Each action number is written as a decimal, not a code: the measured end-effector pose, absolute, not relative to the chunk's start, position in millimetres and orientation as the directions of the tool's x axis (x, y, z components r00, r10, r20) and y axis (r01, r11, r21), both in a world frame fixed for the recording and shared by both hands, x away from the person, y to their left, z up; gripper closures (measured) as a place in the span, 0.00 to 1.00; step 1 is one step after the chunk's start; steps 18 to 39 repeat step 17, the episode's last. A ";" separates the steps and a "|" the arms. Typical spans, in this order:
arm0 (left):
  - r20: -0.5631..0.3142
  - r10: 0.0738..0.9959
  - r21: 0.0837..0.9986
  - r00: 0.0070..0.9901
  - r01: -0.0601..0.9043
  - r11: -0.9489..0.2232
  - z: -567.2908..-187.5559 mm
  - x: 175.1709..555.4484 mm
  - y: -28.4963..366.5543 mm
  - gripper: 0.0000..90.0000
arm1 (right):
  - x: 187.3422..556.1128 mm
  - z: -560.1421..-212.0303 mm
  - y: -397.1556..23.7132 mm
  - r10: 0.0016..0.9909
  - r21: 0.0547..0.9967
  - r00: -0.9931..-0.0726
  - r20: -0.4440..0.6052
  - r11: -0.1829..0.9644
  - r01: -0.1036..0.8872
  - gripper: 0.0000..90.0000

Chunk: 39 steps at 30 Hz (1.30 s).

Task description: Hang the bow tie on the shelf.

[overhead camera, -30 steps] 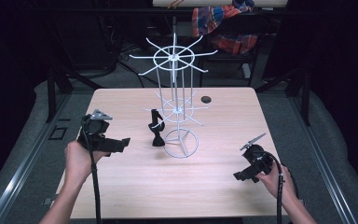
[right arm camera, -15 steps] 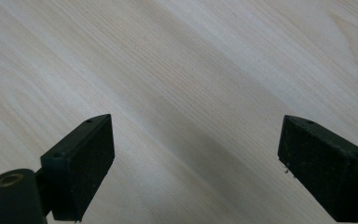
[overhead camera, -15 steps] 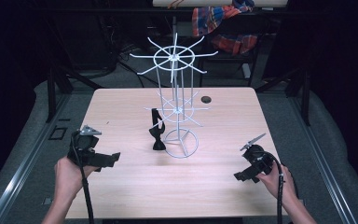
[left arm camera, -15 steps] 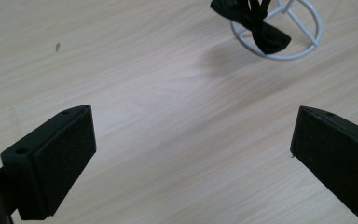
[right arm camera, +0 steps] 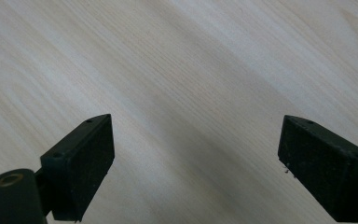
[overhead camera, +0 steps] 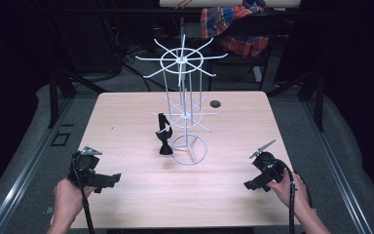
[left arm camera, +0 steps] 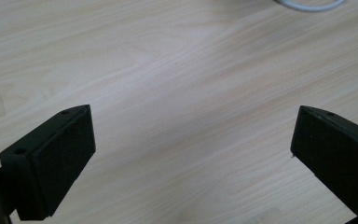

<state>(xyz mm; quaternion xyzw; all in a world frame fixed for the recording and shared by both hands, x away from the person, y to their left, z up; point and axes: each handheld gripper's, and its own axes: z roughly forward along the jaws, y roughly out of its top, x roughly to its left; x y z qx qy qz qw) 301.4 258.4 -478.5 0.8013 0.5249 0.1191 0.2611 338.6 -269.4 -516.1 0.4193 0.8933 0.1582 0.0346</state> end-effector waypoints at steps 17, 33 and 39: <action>-0.157 0.874 0.506 0.460 0.797 -0.329 -509.3 306.3 262.9 0.00 | 341.5 -520.3 -270.8 0.758 0.314 -0.647 0.088 0.595 0.740 0.13; -0.157 0.874 0.506 0.460 0.797 -0.329 -509.3 306.3 262.9 0.00 | 341.5 -520.3 -270.8 0.758 0.314 -0.647 0.088 0.595 0.740 0.13; -0.157 0.874 0.506 0.460 0.797 -0.329 -509.3 306.3 262.9 0.00 | 341.5 -520.3 -270.8 0.758 0.314 -0.647 0.088 0.595 0.740 0.13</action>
